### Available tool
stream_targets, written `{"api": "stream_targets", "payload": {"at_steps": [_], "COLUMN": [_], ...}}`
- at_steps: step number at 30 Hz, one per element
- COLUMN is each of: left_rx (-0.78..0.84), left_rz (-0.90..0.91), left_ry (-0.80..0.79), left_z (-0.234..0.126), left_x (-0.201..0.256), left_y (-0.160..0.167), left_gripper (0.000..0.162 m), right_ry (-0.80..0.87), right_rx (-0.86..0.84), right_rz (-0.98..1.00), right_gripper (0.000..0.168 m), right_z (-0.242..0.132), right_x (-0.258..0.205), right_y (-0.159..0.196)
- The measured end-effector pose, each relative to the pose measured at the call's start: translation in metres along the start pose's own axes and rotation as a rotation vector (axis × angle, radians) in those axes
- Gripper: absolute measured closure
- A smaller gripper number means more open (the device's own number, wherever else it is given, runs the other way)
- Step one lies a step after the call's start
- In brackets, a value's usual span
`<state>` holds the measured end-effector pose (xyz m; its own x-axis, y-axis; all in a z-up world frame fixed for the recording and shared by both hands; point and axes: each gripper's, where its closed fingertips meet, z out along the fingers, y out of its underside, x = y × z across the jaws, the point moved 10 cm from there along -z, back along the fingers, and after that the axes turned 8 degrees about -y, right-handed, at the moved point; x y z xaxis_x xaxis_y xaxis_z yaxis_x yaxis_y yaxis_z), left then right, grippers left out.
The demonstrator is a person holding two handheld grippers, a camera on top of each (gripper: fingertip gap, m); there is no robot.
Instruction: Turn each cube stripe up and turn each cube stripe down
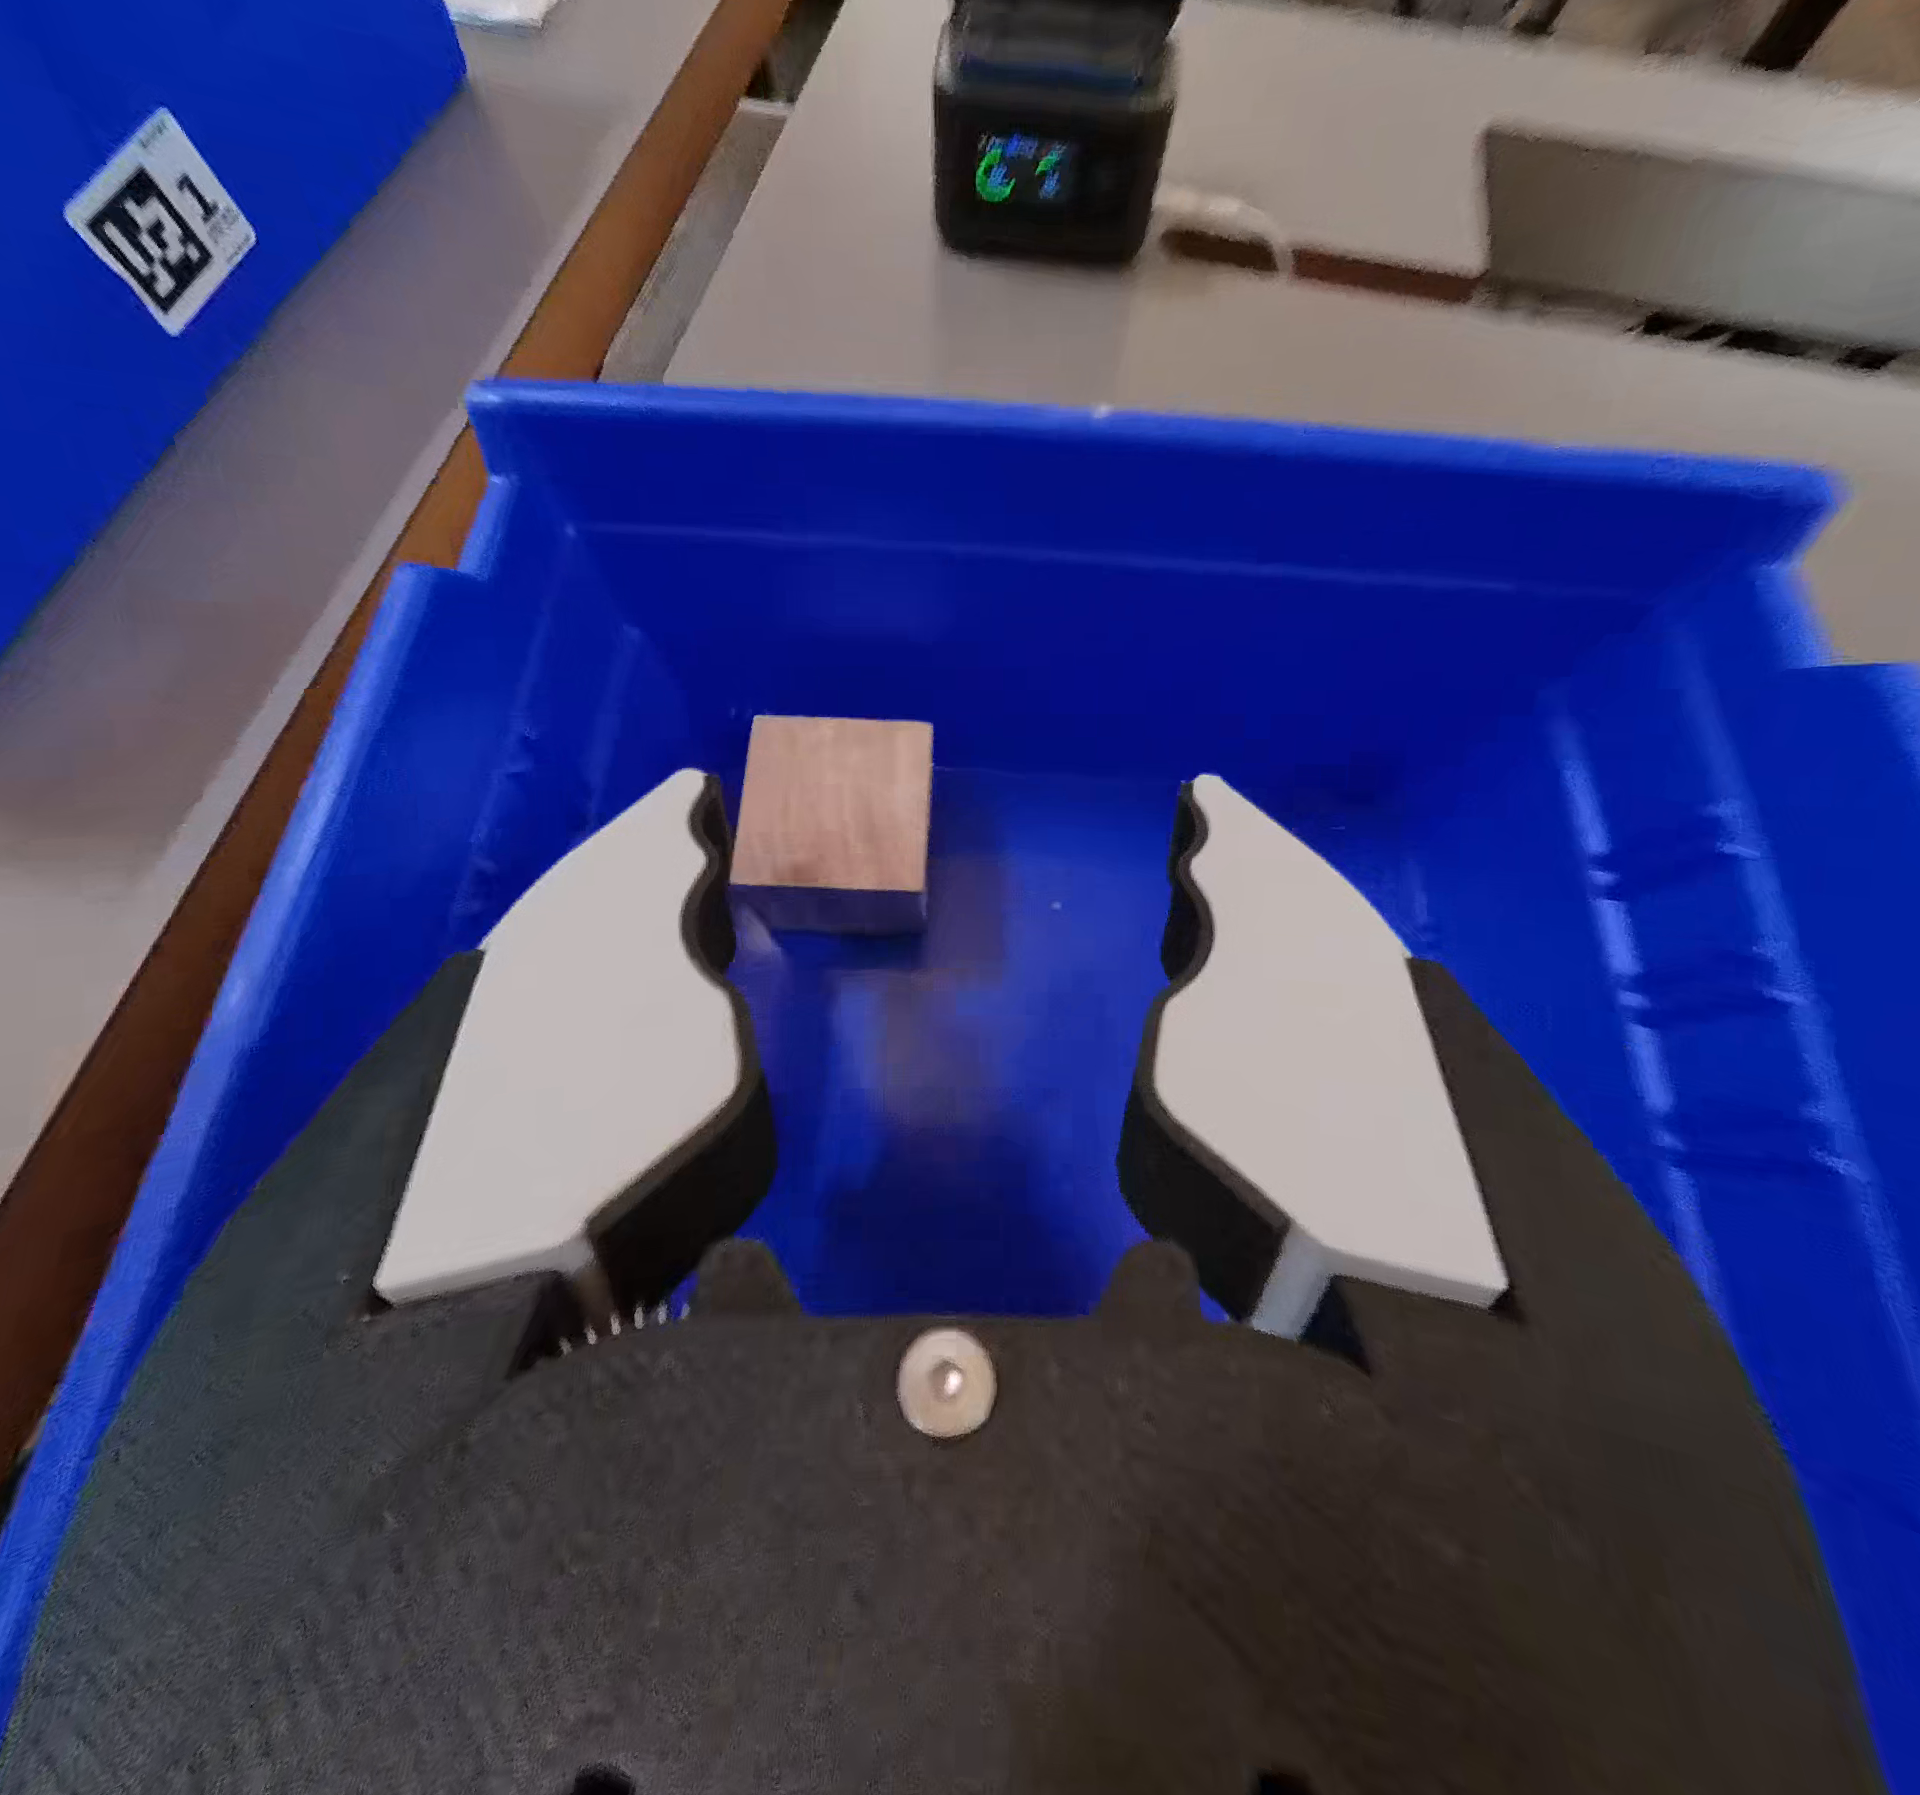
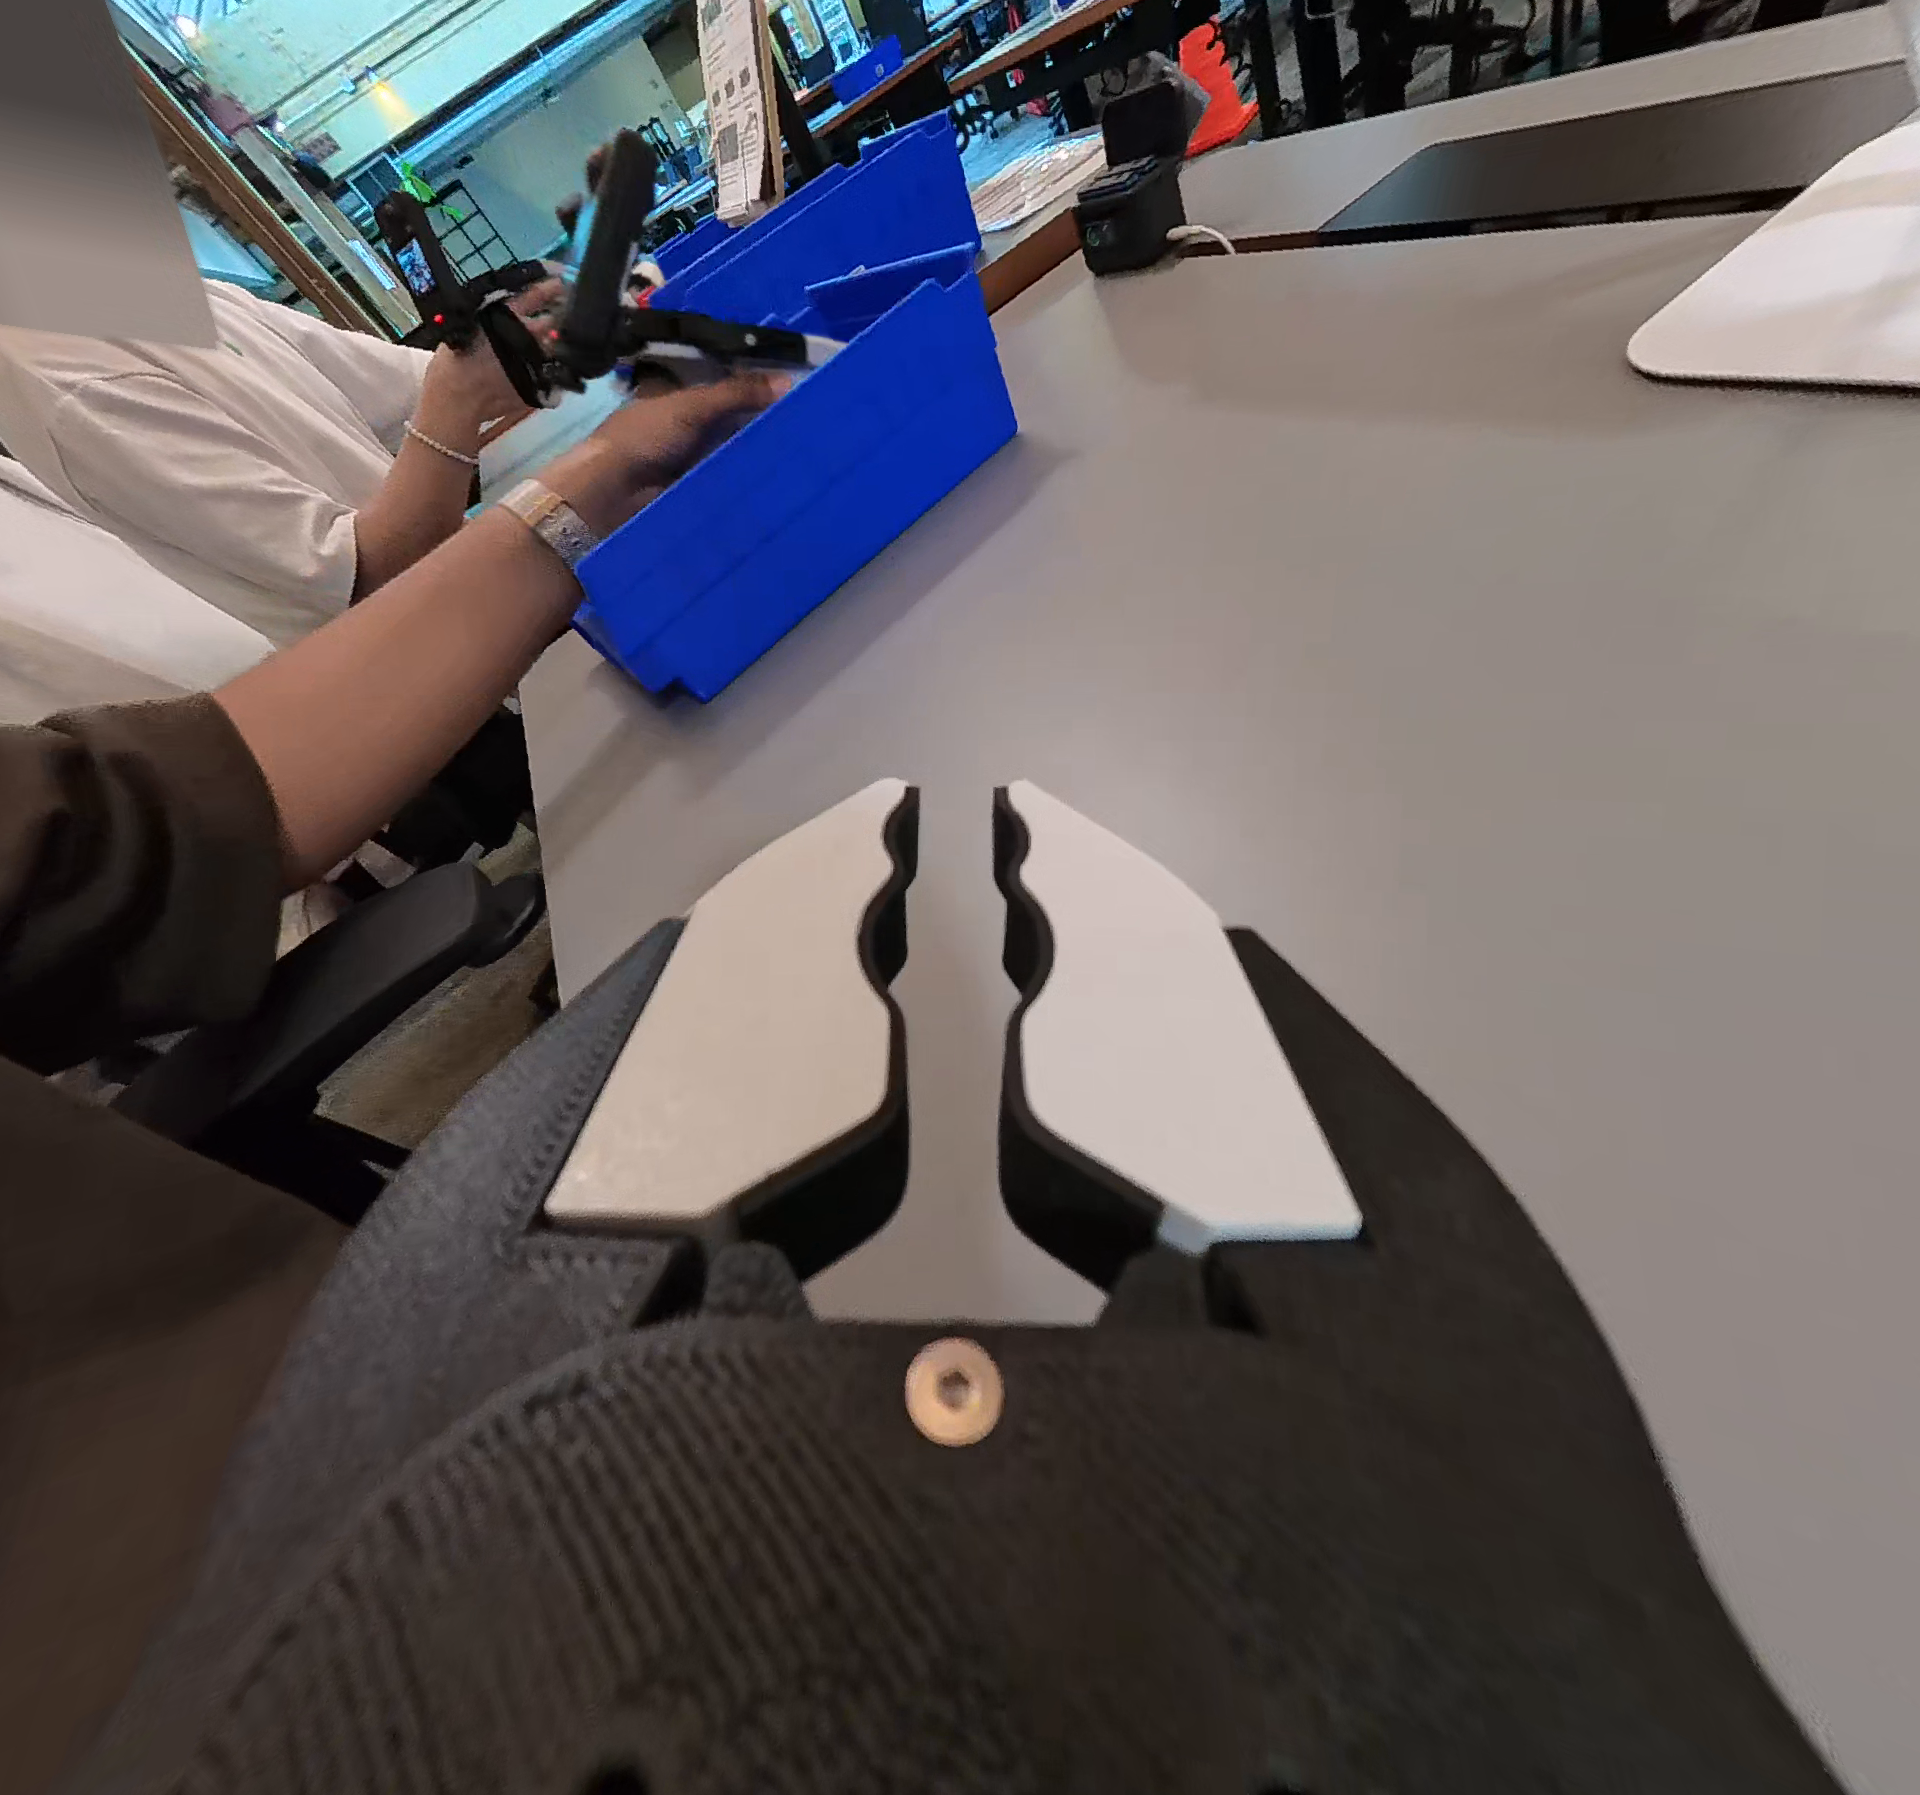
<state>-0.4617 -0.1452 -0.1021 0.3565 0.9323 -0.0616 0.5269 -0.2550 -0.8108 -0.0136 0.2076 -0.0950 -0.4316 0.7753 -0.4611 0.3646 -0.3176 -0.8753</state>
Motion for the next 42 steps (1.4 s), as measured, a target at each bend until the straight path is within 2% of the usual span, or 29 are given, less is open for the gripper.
{"api": "stream_targets", "payload": {"at_steps": [4, 6, 7, 8, 12, 15, 19, 23, 25, 26, 28, 32, 34, 37, 39, 42], "left_rx": [-0.123, -0.174, -0.172, -0.153, -0.009, 0.198, 0.383, 0.38, 0.479, 0.498, 0.395, 0.18, 0.111, 0.109, 0.109, 0.083], "left_rz": [0.079, 0.08, 0.078, 0.076, -0.046, -0.153, -0.273, -0.337, -0.395, -0.423, -0.443, -0.57, -0.622, -0.545, -0.511, -0.524], "left_ry": [-0.104, -0.143, -0.168, -0.149, -0.031, 0.176, 0.683, 1.221, 1.414, 1.455, 1.517, 1.627, 1.685, 1.701, 1.69, 1.699], "left_z": [0.028, 0.036, 0.036, 0.033, -0.007, -0.067, -0.149, -0.199, -0.218, -0.223, -0.227, -0.223, -0.223, -0.229, -0.229, -0.223], "left_x": [0.002, 0.0, -0.002, -0.002, 0.004, 0.026, 0.093, 0.189, 0.229, 0.247, 0.278, 0.311, 0.321, 0.33, 0.332, 0.331], "left_y": [0.005, 0.009, 0.009, 0.009, -0.001, -0.019, -0.039, -0.019, 0.006, 0.022, 0.052, 0.099, 0.105, 0.109, 0.112, 0.115], "left_gripper": [0.083, 0.091, 0.105, 0.114, 0.116, 0.117, 0.116, 0.116, 0.116, 0.117, 0.117, 0.117, 0.117, 0.117, 0.117, 0.117], "right_ry": [-0.016, -0.022, -0.024, -0.025, -0.008, -0.003, -0.054, -0.154, -0.226, -0.271, -0.324, -0.282, -0.256, -0.313, -0.367, -0.357], "right_rx": [-0.003, 0.0, 0.004, 0.006, 0.015, 0.029, 0.046, 0.113, 0.154, 0.164, 0.196, 0.289, 0.291, 0.262, 0.259, 0.282], "right_rz": [0.054, 0.074, 0.08, 0.083, 0.076, 0.065, 0.073, 0.08, 0.087, 0.086, 0.056, 0.055, 0.135, 0.217, 0.23, 0.228], "right_gripper": [0.154, 0.154, 0.154, 0.153, 0.153, 0.153, 0.15, 0.133, 0.12, 0.114, 0.106, 0.103, 0.105, 0.108, 0.123, 0.123], "right_z": [0.001, -0.001, -0.003, -0.004, -0.011, -0.016, -0.016, -0.013, -0.012, -0.011, -0.011, -0.013, -0.011, -0.007, -0.006, -0.007], "right_x": [0.007, 0.01, 0.01, 0.011, 0.012, 0.013, 0.011, -0.002, -0.012, -0.018, -0.029, -0.035, -0.029, -0.024, -0.024, -0.02], "right_y": [0.003, 0.003, 0.003, 0.003, 0.002, 0.0, 0.001, 0.0, -0.001, -0.002, -0.003, -0.004, 0.0, 0.005, 0.006, 0.005]}}
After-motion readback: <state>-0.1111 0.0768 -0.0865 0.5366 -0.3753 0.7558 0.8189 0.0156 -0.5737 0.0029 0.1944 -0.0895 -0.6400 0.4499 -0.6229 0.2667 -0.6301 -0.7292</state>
